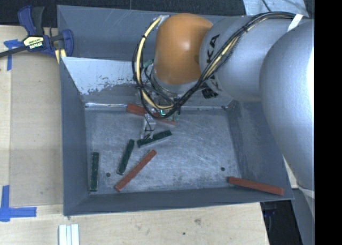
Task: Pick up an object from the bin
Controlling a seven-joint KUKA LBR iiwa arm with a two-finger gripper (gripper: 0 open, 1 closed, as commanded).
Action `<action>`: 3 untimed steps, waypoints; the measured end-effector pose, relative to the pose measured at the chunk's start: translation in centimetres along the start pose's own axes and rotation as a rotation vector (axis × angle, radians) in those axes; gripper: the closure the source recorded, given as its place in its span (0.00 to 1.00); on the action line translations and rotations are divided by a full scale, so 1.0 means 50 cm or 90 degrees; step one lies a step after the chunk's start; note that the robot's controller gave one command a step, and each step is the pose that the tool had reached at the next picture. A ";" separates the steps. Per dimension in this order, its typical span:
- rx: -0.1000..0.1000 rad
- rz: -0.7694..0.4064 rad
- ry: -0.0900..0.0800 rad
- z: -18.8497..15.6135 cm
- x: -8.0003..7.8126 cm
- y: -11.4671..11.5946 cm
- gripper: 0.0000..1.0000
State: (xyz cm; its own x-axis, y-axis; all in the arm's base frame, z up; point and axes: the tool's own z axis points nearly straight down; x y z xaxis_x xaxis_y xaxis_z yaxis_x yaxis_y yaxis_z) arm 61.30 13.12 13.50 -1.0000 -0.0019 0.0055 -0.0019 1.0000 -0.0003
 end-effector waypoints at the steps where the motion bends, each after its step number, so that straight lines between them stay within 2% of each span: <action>1: -0.002 0.095 -0.004 0.128 -0.020 -0.032 0.00; 2: -0.004 0.194 0.000 0.126 -0.028 -0.093 0.00; 3: -0.002 0.192 -0.001 0.125 -0.028 -0.090 0.00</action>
Offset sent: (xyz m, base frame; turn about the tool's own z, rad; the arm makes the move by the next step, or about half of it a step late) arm 0.0085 -0.0166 -0.0650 0.1483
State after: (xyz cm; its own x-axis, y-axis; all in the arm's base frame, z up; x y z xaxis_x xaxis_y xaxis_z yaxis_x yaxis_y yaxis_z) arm 62.65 8.62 7.22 -0.9555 0.2950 0.0047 0.2950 0.9555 0.0014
